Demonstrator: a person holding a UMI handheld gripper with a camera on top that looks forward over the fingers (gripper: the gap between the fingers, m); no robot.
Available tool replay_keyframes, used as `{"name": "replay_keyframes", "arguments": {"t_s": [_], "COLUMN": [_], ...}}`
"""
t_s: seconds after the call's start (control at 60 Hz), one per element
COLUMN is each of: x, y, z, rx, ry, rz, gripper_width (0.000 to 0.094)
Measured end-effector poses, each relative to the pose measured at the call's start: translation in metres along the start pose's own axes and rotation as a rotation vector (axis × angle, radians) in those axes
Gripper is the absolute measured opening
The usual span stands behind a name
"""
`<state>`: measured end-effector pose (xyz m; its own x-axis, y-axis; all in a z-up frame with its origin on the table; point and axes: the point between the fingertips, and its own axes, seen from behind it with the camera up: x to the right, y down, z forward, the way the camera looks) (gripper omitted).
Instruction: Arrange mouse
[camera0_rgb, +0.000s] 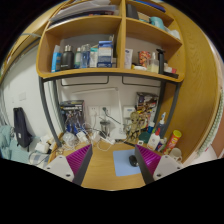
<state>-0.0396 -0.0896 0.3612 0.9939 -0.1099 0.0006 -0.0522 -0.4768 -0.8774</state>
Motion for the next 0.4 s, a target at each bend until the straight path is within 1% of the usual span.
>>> {"name": "replay_keyframes", "arguments": {"t_s": [0.4], "x": [-0.007], "y": [0.004], "z": [-0.018], "rx": [-0.005], "ry": [0.005], "rz": [-0.018], "gripper_width": [0.0869]}}
